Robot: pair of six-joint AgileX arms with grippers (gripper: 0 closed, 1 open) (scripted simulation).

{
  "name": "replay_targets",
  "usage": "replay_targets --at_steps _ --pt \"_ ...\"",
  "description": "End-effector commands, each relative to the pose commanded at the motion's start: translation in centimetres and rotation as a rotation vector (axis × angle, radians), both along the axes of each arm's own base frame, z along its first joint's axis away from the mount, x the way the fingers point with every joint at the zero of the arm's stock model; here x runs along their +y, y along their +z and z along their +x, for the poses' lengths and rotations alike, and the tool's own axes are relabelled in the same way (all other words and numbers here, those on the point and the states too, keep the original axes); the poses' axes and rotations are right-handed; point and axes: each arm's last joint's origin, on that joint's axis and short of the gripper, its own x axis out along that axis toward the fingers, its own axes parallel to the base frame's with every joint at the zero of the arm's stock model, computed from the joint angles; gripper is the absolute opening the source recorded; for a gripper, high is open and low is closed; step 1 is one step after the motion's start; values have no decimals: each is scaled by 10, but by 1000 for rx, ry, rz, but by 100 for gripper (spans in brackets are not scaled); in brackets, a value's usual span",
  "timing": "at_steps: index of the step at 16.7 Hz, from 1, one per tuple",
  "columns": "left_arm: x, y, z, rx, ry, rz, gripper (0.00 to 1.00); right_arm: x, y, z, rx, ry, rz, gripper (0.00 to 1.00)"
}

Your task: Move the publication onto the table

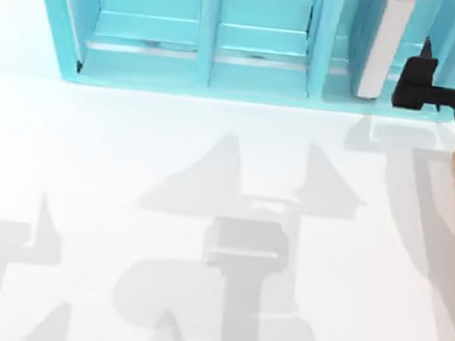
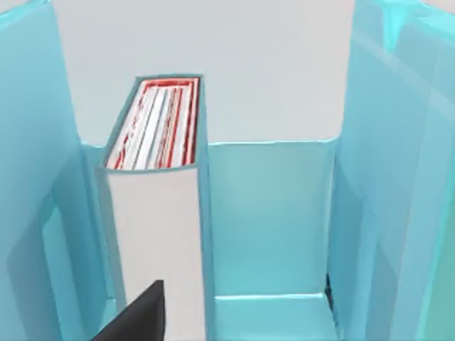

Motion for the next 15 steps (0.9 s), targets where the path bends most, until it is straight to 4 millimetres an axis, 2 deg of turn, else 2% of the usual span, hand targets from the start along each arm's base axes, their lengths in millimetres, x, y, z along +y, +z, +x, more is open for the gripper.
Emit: replay_targets --at_steps 3,6,9,15 --pt "0 0 0 0 0 0 100 30 -43 20 37 -5 -11 100" --pt "0 0 0 0 0 0 100 51 -71 29 50 -9 -17 100" --pt "0 0 0 0 0 0 100 60 -81 31 53 -11 -19 100" --pt "0 0 0 0 0 0 100 58 -81 34 57 -12 -20 100"
